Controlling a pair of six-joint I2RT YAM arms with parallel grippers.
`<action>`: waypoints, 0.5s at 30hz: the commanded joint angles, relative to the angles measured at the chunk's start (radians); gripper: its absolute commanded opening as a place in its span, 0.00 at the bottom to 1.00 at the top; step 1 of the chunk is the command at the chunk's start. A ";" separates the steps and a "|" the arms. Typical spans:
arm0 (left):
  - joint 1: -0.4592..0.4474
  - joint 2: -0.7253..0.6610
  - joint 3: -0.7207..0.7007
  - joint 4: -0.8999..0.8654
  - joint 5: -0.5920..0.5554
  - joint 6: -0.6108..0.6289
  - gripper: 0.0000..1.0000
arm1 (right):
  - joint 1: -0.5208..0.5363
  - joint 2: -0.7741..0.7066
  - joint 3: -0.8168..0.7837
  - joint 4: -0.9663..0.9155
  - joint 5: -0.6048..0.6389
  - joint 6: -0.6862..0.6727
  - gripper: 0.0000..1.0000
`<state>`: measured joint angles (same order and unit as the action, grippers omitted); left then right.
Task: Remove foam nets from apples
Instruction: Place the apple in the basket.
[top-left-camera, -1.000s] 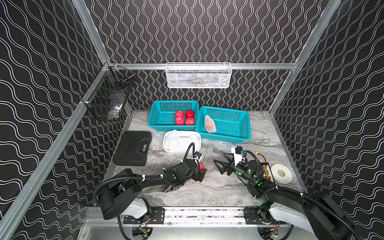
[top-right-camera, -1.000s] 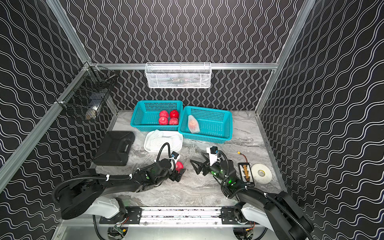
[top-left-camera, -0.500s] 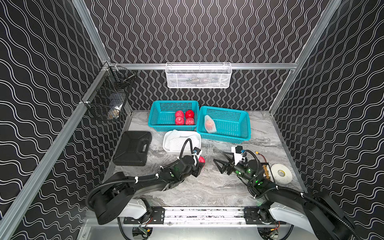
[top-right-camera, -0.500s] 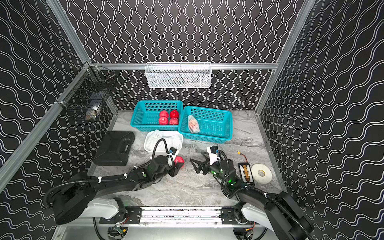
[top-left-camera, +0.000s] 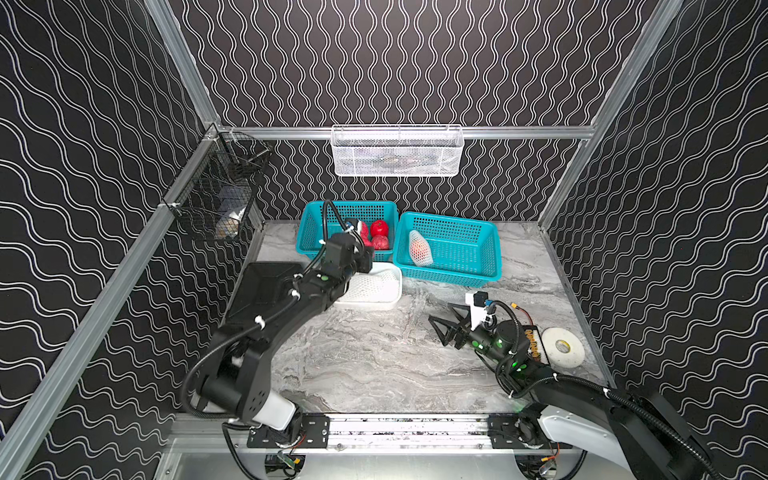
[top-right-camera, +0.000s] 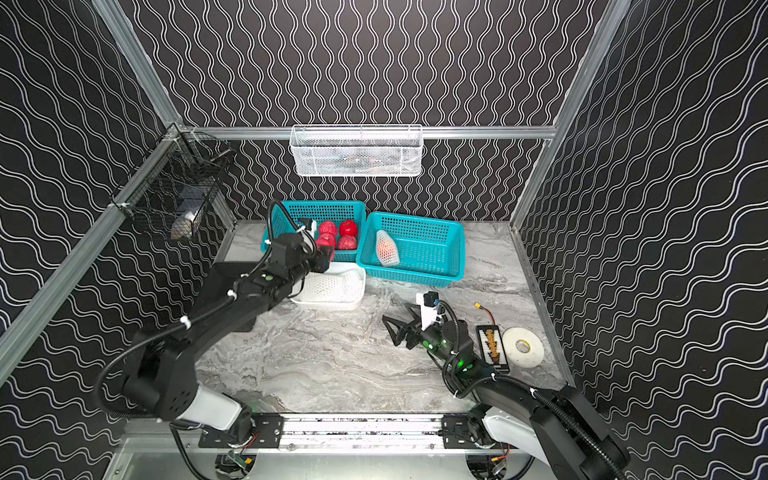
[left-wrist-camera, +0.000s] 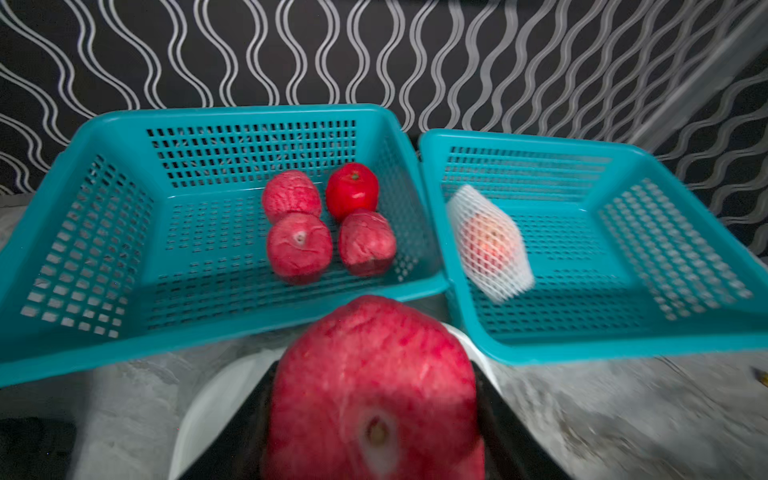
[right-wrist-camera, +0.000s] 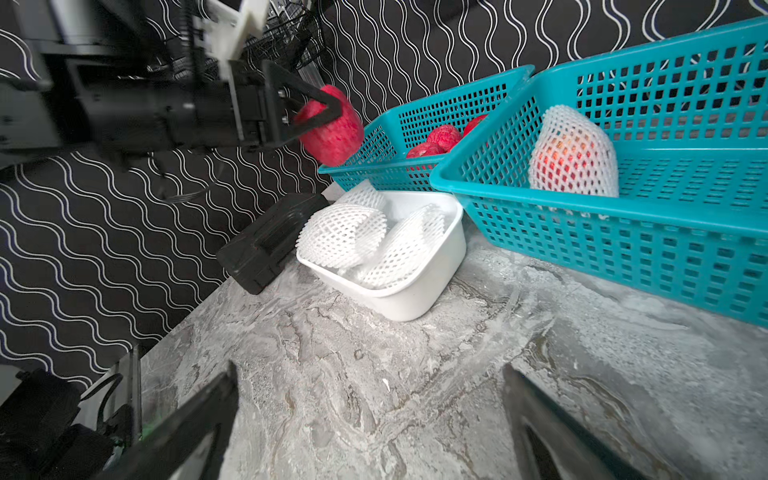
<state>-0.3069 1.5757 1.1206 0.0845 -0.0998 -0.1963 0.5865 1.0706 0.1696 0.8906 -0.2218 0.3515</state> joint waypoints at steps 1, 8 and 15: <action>0.054 0.106 0.094 0.007 0.018 -0.007 0.43 | -0.001 -0.017 -0.004 0.025 0.023 0.000 1.00; 0.116 0.386 0.368 -0.040 0.052 0.038 0.43 | -0.001 -0.053 -0.008 0.001 0.032 -0.003 1.00; 0.124 0.550 0.504 -0.081 0.056 0.045 0.45 | 0.000 -0.068 -0.009 -0.014 0.044 -0.010 1.00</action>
<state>-0.1875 2.0998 1.6035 0.0082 -0.0525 -0.1768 0.5865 1.0088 0.1608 0.8707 -0.1909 0.3477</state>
